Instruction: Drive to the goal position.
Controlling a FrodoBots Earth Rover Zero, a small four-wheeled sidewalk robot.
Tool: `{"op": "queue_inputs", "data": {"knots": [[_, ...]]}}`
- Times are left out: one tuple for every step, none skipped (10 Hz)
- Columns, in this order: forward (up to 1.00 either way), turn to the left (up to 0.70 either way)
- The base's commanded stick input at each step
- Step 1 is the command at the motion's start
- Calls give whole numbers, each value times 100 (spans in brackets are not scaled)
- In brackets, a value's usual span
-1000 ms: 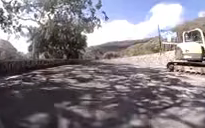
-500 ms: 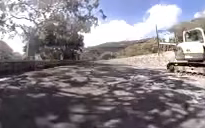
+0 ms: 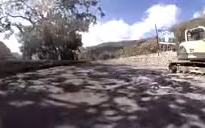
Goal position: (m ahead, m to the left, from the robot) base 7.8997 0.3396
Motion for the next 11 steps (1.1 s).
{"op": "queue_inputs", "data": {"knots": [[70, 0], [70, 0], [70, 0], [70, 0], [70, 0], [70, 0], [70, 0], [70, 0], [70, 0], [70, 0], [70, 0]]}}
